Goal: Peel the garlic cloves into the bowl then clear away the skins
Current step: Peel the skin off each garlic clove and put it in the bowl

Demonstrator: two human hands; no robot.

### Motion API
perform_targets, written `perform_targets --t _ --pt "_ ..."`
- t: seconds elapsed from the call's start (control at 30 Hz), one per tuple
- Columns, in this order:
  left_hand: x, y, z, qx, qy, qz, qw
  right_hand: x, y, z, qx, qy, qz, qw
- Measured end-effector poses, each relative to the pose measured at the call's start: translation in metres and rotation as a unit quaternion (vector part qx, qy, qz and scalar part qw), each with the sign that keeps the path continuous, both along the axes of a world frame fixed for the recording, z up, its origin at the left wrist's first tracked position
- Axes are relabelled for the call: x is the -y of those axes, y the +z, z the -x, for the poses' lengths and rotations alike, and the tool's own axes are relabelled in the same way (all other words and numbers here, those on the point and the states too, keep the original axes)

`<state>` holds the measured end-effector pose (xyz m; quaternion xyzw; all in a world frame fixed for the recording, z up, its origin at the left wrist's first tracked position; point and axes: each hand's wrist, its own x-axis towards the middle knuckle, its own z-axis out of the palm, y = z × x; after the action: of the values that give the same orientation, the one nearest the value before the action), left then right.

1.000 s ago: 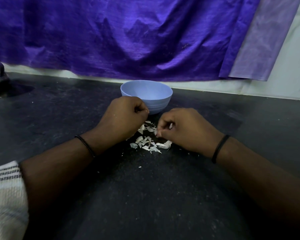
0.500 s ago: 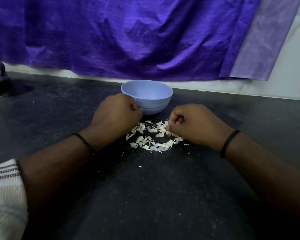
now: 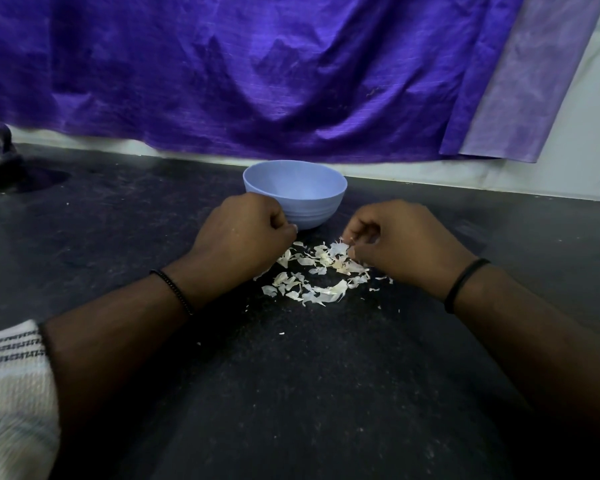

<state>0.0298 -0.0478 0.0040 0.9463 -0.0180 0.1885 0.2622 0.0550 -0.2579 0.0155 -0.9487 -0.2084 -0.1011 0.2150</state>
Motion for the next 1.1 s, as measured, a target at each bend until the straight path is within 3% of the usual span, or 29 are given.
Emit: perform_targets --t 0.33,0.63,0.73,0.97,1.1 --pt "0.003 -0.005 -0.002 0.018 -0.022 0.010 1.000 -0.007 -0.003 0.005 0.016 0.051 0.103 0.993" --pt "0.011 -0.007 0.004 0.062 -0.148 0.083 0.984 -0.011 -0.005 0.003 -0.047 0.060 -0.137 0.988" --pt "0.011 -0.007 0.004 0.062 -0.165 0.070 0.982 -0.013 -0.007 0.001 -0.058 0.064 -0.189 0.978" --pt "0.011 -0.006 0.003 0.044 -0.140 0.076 0.986 -0.015 -0.011 0.001 -0.086 0.061 -0.229 0.968" --pt "0.010 -0.005 0.004 0.052 -0.122 0.063 0.989 -0.010 -0.012 0.000 -0.021 0.003 -0.183 0.983"
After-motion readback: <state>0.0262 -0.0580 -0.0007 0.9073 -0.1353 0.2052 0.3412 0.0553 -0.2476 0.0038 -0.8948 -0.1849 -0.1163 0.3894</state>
